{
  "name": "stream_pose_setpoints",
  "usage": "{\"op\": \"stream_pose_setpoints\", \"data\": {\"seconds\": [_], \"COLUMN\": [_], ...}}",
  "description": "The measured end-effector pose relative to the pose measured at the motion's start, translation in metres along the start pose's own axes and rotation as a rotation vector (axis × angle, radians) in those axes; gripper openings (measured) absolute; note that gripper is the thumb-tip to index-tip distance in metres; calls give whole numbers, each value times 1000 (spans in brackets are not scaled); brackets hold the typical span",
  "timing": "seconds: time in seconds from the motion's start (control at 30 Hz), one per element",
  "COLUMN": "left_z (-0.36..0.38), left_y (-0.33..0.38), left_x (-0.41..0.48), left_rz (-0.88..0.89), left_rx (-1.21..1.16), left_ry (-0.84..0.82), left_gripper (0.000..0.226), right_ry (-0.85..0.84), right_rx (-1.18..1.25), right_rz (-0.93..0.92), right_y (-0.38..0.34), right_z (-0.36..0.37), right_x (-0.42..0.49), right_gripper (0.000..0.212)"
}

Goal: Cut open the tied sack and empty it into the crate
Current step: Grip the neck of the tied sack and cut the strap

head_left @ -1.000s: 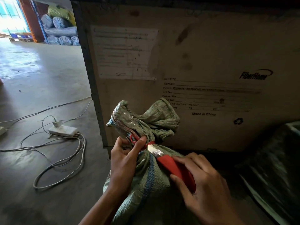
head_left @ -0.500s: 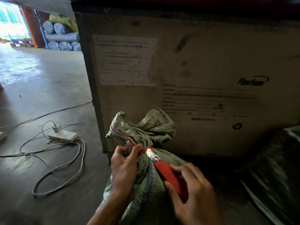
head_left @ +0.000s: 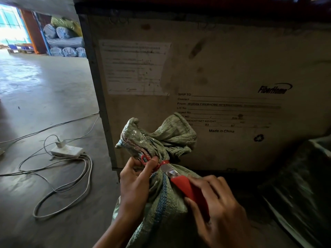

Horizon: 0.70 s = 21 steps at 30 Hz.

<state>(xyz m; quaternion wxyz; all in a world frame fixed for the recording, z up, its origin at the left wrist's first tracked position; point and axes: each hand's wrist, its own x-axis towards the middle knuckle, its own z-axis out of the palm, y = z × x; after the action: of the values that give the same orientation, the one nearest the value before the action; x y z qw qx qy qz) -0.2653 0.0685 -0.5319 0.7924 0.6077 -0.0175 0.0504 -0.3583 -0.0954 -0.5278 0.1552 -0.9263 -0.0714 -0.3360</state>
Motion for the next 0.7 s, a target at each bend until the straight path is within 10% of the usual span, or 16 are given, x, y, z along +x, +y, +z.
{"op": "stream_pose_setpoints", "data": {"seconds": [0.23,0.7], "left_z": [8,17], "left_y": [-2,4], "left_x": [-7,-11], "left_rz": [-139,-496], "left_rx": [-51,-344], "left_ry": [105,135], "left_gripper": [62,32], "right_ry": [99,157], "right_rx": [-21,-28], "right_rz": [66,168], "right_y": [-8,-27], "right_z": [9,26], "right_x": [-4,3], "right_gripper": [31,27]}}
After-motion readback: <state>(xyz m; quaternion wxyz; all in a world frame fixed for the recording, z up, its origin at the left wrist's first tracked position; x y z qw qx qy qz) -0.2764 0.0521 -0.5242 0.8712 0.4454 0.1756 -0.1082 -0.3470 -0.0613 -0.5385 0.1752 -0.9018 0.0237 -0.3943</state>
